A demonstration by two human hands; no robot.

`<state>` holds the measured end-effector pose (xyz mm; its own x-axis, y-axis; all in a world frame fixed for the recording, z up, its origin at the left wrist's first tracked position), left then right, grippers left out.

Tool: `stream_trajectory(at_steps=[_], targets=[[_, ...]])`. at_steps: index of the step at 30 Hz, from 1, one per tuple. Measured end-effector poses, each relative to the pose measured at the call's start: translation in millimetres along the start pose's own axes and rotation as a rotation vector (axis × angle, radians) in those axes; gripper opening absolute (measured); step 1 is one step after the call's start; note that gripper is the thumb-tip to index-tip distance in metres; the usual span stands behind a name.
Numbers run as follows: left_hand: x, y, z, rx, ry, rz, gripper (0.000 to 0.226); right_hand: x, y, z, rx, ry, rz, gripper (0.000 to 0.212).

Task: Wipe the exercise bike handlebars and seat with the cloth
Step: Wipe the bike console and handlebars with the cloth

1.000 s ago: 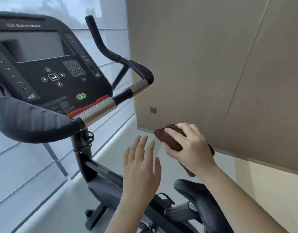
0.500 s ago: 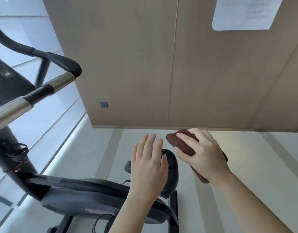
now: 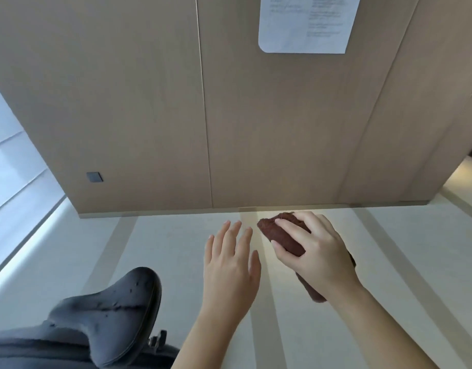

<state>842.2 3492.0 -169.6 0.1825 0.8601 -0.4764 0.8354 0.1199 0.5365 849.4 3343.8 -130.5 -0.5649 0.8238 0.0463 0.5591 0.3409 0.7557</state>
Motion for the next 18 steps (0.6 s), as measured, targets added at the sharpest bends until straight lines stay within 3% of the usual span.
stream_trajectory(at_steps=[8, 18], targets=[[-32.2, 42.2, 51.4, -0.055, 0.050, -0.050, 0.032, -83.3, 18.5, 21.0, 0.008, 0.107, -0.009, 0.032], [36.5, 151.9, 87.5, -0.199, 0.115, -0.181, 0.031, -119.7, 126.2, 143.3, 0.016, 0.262, -0.172, 0.032]])
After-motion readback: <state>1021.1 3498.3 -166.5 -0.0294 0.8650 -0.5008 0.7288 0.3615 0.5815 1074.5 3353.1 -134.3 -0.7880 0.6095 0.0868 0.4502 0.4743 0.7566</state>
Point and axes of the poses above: each hand's wrist, its own y-axis towards the middle knuckle, its own z-axis out of the palm, x = y × z, the point moved 4 cm from there along y, towards the middle knuckle, and after that the axes turned 14 degrees about -z, right-handed, at the moved point
